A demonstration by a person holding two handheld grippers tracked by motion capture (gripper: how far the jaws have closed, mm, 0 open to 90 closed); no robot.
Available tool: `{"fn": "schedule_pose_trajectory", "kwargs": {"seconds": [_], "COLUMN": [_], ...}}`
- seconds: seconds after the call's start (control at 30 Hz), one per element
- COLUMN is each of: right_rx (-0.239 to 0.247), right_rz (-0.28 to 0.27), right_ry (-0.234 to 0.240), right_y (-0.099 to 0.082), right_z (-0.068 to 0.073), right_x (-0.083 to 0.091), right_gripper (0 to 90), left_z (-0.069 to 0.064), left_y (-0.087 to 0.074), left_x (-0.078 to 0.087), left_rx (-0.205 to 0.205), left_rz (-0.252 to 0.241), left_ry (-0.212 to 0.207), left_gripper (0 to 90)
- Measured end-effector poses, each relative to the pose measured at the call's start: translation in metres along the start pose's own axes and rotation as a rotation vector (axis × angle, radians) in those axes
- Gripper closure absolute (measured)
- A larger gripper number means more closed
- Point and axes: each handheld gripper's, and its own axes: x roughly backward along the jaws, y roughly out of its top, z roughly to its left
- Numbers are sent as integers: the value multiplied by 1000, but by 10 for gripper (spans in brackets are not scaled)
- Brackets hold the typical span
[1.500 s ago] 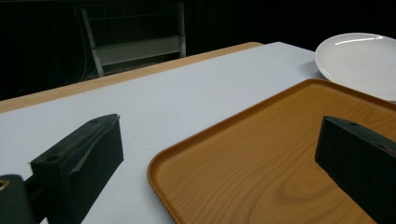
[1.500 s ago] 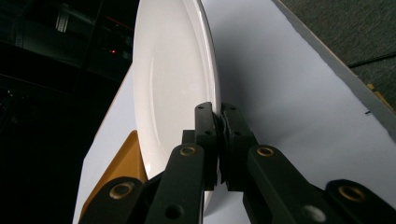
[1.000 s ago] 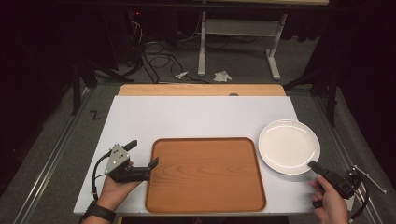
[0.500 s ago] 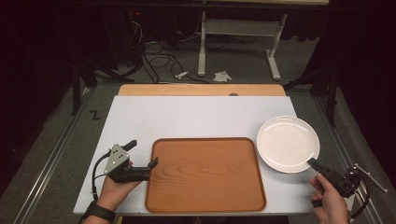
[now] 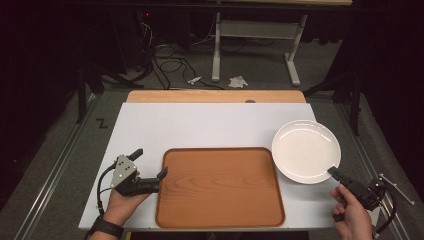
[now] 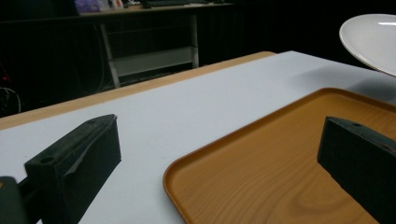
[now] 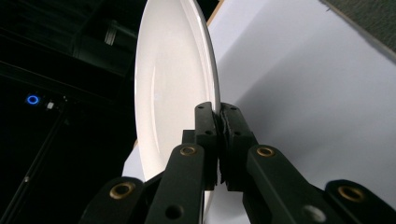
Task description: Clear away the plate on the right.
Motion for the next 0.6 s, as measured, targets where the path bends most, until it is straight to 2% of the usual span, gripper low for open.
{"fn": "schedule_pose_trajectory", "kwargs": {"seconds": [0.4, 0.6], "right_rx": [31, 25], "right_rz": [37, 68], "right_ry": [27, 46], "right_y": [-8, -12], "right_z": [11, 16], "right_x": [-6, -10], "right_gripper": [899, 899], "left_z": [1, 1], "left_y": [-1, -1], "left_x": [-1, 0], "left_rx": [10, 14], "left_rz": [8, 3], "left_ry": [-8, -8], "left_gripper": [0, 0]}}
